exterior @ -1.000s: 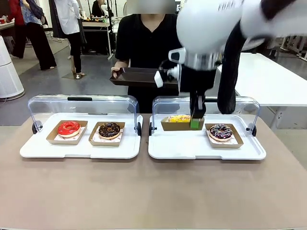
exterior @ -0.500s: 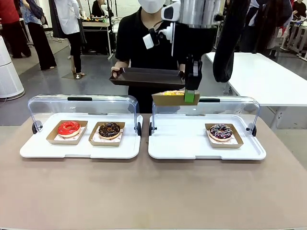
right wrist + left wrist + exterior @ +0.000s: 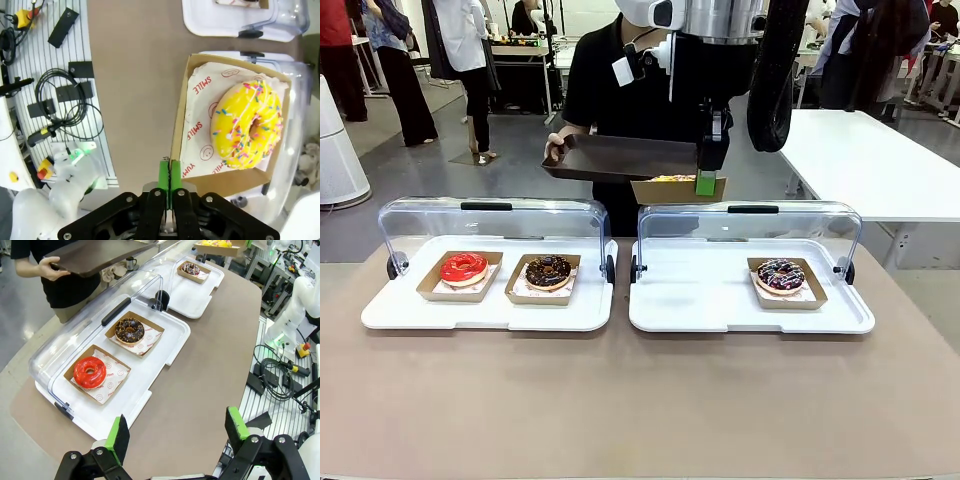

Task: Provide the desired donut to the person.
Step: Pick up and lift the Paper togo box containing the Donut pointed at by the person, then place the picked Paper togo box onto the Handle tray extended by the person.

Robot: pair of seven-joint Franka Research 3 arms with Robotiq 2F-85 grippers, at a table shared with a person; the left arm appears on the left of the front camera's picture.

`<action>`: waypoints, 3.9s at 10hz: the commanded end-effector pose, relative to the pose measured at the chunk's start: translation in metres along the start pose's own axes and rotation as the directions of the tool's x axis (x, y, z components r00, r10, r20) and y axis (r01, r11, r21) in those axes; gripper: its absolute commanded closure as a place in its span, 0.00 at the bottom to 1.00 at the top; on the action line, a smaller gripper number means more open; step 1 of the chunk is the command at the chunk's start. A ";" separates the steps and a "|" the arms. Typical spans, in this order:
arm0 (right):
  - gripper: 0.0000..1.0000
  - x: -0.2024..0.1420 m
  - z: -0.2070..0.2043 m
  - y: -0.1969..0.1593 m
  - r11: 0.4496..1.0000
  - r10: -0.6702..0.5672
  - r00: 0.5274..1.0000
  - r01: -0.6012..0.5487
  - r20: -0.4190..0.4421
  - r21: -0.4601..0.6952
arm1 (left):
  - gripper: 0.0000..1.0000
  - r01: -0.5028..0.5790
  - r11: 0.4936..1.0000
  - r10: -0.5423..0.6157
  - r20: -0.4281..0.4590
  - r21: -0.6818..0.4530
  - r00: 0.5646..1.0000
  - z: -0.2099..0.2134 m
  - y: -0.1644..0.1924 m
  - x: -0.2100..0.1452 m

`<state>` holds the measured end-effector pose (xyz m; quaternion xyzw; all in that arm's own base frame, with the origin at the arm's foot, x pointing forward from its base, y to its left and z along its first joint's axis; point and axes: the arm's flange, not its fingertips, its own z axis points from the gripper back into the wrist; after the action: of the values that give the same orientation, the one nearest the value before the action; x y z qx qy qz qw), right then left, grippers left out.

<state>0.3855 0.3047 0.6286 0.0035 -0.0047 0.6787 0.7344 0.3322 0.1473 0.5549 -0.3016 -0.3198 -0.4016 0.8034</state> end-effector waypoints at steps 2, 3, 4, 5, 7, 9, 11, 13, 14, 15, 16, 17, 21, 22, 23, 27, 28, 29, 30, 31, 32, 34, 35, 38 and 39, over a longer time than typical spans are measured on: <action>1.00 -0.002 0.004 0.006 1.000 -0.011 1.000 0.011 0.008 0.009 | 0.00 0.019 1.000 -0.018 0.021 -0.008 1.000 0.001 0.000 0.000; 1.00 -0.002 0.004 0.006 1.000 -0.011 1.000 0.011 0.008 0.009 | 0.00 0.019 1.000 -0.018 0.021 -0.008 1.000 0.001 0.000 0.000; 1.00 -0.002 0.004 0.006 1.000 -0.011 1.000 0.011 0.008 0.009 | 0.00 0.019 1.000 -0.018 0.021 -0.008 1.000 0.001 0.000 0.000; 1.00 -0.002 0.004 0.006 1.000 -0.011 1.000 0.011 0.008 0.009 | 0.00 0.019 1.000 -0.018 0.021 -0.008 1.000 0.001 0.000 0.000; 1.00 -0.002 0.004 0.006 1.000 -0.011 1.000 0.011 0.008 0.009 | 0.00 0.019 1.000 -0.018 0.021 -0.008 1.000 0.001 0.000 0.000; 1.00 -0.002 0.004 0.006 1.000 -0.011 1.000 0.011 0.008 0.009 | 0.00 0.019 1.000 -0.018 0.021 -0.008 1.000 0.001 0.000 0.000; 1.00 -0.002 0.004 0.006 1.000 -0.011 1.000 0.011 0.008 0.009 | 0.00 0.019 1.000 -0.018 0.021 -0.008 1.000 0.001 0.000 0.000; 1.00 -0.002 0.004 0.006 1.000 -0.011 1.000 0.011 0.008 0.009 | 0.00 0.019 1.000 -0.018 0.021 -0.008 1.000 0.001 0.000 0.000; 0.98 -0.001 0.003 0.002 1.000 0.000 1.000 0.000 0.000 -0.002 | 0.00 0.019 1.000 -0.018 0.021 -0.008 1.000 0.001 0.000 0.000; 0.98 0.003 0.011 -0.005 0.999 0.018 1.000 -0.018 0.004 -0.040 | 0.00 0.019 1.000 -0.018 0.021 -0.008 1.000 0.001 0.000 0.000; 0.98 0.007 0.020 -0.013 0.996 0.043 0.999 -0.044 -0.008 -0.077 | 0.00 0.019 1.000 -0.018 0.021 -0.008 1.000 0.001 0.000 0.000; 0.98 0.011 0.029 -0.026 0.991 0.067 0.998 -0.068 -0.007 -0.113 | 0.00 0.019 1.000 -0.018 0.021 -0.008 1.000 0.001 0.000 0.000; 0.98 0.017 0.032 -0.088 0.968 0.205 0.977 -0.194 0.059 -0.161 | 0.00 0.019 1.000 -0.018 0.021 -0.008 1.000 0.001 0.000 0.000; 0.98 0.016 0.026 -0.104 0.970 0.192 0.980 -0.181 0.058 -0.164 | 0.00 0.019 1.000 -0.018 0.021 -0.008 1.000 0.001 0.000 0.000; 0.98 0.015 0.019 -0.117 0.974 0.178 0.982 -0.167 0.062 -0.155 | 0.00 0.019 1.000 -0.018 0.021 -0.008 1.000 0.001 0.000 0.000; 0.98 0.007 -0.018 -0.147 0.983 0.162 0.982 -0.152 0.094 -0.102 | 0.00 0.019 1.000 -0.018 0.021 -0.008 1.000 0.001 0.000 0.000; 0.98 0.006 -0.025 -0.150 0.983 0.167 0.980 -0.157 0.105 -0.099 | 0.00 0.019 1.000 -0.018 0.021 -0.008 1.000 0.001 0.000 0.000; 0.98 0.005 -0.032 -0.152 0.982 0.172 0.979 -0.162 0.113 -0.094 | 0.00 0.019 1.000 -0.018 0.021 -0.008 1.000 0.001 0.000 0.000; 0.98 0.005 -0.038 -0.154 0.983 0.169 0.979 -0.160 0.114 -0.087 | 0.00 0.019 1.000 -0.018 0.021 -0.008 1.000 0.001 0.000 0.000; 0.98 0.004 -0.044 -0.156 0.985 0.163 0.979 -0.154 0.119 -0.078 | 0.00 0.019 1.000 -0.018 0.021 -0.008 1.000 0.001 0.000 0.000; 0.98 0.002 -0.050 -0.158 0.986 0.156 0.980 -0.148 0.123 -0.070 | 0.00 0.019 1.000 -0.018 0.021 -0.008 1.000 0.001 0.000 0.000; 0.98 -0.002 -0.059 -0.160 0.987 0.158 0.978 -0.150 0.139 -0.061 | 0.00 0.019 1.000 -0.018 0.021 -0.008 1.000 0.001 0.000 0.000; 0.66 -0.004 -0.060 -0.161 0.988 0.151 0.979 -0.145 0.137 -0.056 | 0.00 0.019 1.000 -0.018 0.021 -0.008 1.000 0.001 0.000 0.000; 0.00 -0.003 -0.056 -0.159 0.988 0.149 0.980 -0.143 0.135 -0.055 | 0.00 0.019 1.000 -0.018 0.021 -0.008 1.000 0.001 0.000 0.000; 0.00 -0.003 -0.054 -0.159 0.988 0.149 0.980 -0.143 0.133 -0.056 | 0.00 0.019 1.000 -0.018 0.021 -0.008 1.000 0.001 0.000 0.000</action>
<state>0.5483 0.2940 0.5754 0.0258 -0.0626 0.7232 0.6873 0.3322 0.1474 0.5550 -0.3017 -0.3199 -0.4015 0.8034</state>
